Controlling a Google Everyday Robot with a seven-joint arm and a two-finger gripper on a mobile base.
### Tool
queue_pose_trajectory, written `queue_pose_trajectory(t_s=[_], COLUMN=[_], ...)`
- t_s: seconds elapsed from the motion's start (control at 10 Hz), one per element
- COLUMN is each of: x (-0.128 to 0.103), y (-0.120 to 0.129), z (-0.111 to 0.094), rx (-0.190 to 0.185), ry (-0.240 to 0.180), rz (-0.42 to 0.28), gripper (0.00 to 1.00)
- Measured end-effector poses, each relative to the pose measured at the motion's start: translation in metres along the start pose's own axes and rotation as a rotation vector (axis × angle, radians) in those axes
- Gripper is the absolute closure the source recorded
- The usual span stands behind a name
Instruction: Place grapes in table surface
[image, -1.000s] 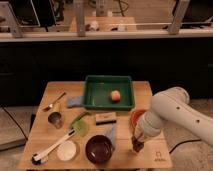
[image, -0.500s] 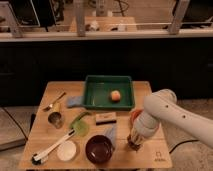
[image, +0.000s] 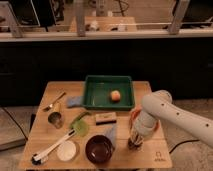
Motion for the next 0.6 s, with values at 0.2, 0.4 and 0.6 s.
queue_pose_trajectory(t_s=[0.2,0.4,0.6], x=[0.006,0.007,0.005], y=[-0.003,-0.006,-0.014], z=[-0.002,-0.004,-0.01], rx=[-0.013,-0.019,-0.02], ry=[0.0,0.002,0.018], rz=[0.009,0.014,0.013], gripper=[0.28,0.2,0.2])
